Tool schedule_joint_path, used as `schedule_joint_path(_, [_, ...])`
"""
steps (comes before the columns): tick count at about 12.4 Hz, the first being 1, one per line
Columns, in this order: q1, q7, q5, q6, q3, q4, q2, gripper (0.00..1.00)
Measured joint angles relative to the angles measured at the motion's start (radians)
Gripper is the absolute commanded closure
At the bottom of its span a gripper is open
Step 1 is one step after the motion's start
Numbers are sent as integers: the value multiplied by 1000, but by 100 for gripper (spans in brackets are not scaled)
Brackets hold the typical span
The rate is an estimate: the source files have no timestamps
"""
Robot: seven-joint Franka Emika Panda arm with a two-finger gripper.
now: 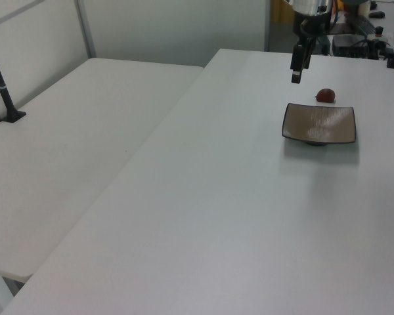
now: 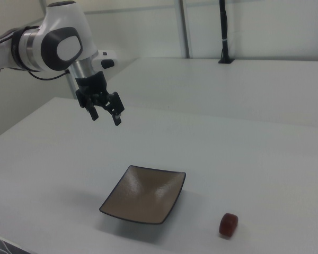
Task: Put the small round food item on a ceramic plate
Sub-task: 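Move the open gripper from above the plate toward the red food item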
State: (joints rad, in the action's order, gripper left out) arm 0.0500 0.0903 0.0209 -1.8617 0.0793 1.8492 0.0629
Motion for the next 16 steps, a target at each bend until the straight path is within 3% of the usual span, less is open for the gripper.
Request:
schedule_joint_path(10, [-1, 0, 6, 0, 0, 17, -4, 0])
schedule_joint_path(13, [-20, -18, 77, 0, -9, 39, -5, 0])
schedule_joint_path(15, [-52, -81, 116, -3, -51, 58, -5, 0])
schedule_joint_path(16, [-61, -129, 124, -26, -98, 63, -5, 0])
